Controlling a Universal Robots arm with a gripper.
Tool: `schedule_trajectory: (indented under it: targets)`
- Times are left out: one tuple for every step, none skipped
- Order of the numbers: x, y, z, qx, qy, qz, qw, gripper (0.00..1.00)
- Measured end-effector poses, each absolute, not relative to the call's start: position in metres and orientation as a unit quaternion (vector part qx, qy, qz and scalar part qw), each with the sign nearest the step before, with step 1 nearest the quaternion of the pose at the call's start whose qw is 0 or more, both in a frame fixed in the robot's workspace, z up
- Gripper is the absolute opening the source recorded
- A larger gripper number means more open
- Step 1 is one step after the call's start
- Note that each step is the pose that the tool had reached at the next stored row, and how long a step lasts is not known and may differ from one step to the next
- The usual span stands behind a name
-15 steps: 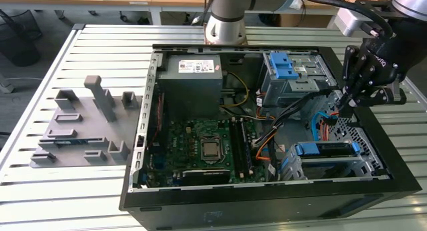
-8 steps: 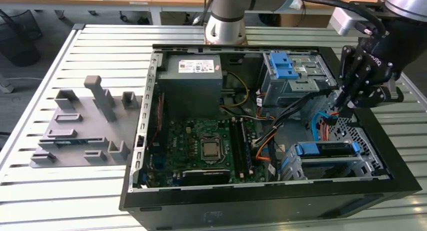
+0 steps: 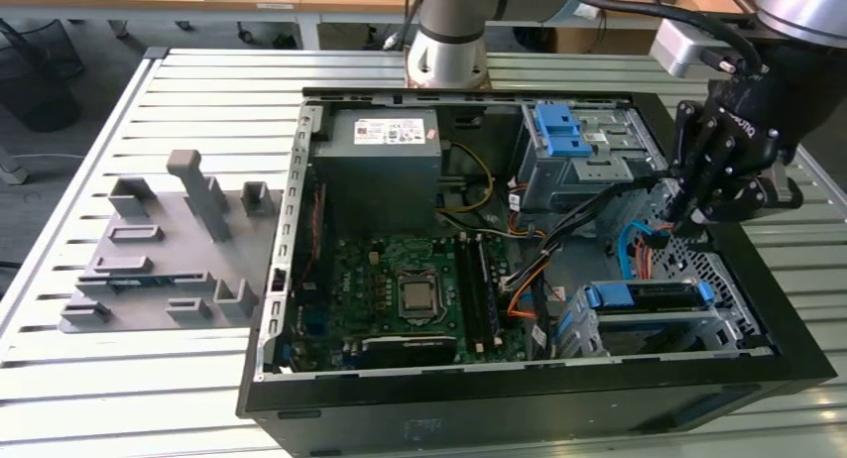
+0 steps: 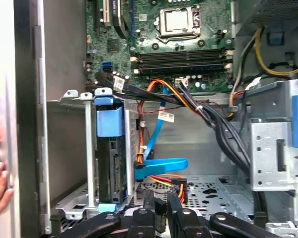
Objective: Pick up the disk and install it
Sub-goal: 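Insert the first disk wire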
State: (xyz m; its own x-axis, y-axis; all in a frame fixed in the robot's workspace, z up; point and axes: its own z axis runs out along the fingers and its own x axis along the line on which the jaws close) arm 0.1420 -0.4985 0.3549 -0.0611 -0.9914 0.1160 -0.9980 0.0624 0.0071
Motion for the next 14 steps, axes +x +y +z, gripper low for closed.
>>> schedule_trajectory:
  targets:
    - [0.1421, -0.4985, 0.3546, 0.684, -0.727, 0.039, 0.047, 0.25]
    - [0.1421, -0.4984, 0.3543, 0.683, -0.727, 0.041, 0.048, 0.25]
    - [0.1421, -0.4984, 0.3542, 0.683, -0.727, 0.042, 0.05, 0.25]
    - [0.1421, -0.4983, 0.3541, 0.683, -0.727, 0.044, 0.051, 0.25]
    - [0.142, -0.4983, 0.354, 0.683, -0.727, 0.045, 0.052, 0.25]
    - [0.1421, -0.4982, 0.3539, 0.683, -0.727, 0.047, 0.054, 0.25]
    - [0.142, -0.4981, 0.3537, 0.683, -0.727, 0.048, 0.055, 0.24]
    - [0.142, -0.498, 0.3535, 0.683, -0.727, 0.049, 0.056, 0.24]
    - [0.1421, -0.498, 0.3534, 0.683, -0.727, 0.05, 0.057, 0.17]
    - [0.142, -0.498, 0.3534, 0.683, -0.727, 0.05, 0.057, 0.17]
    - [0.142, -0.498, 0.3533, 0.683, -0.727, 0.05, 0.057, 0.17]
    - [0.1421, -0.498, 0.3532, 0.683, -0.727, 0.05, 0.056, 0.17]
    - [0.1421, -0.498, 0.3531, 0.683, -0.727, 0.05, 0.056, 0.17]
    - [0.1421, -0.498, 0.3531, 0.683, -0.727, 0.05, 0.056, 0.17]
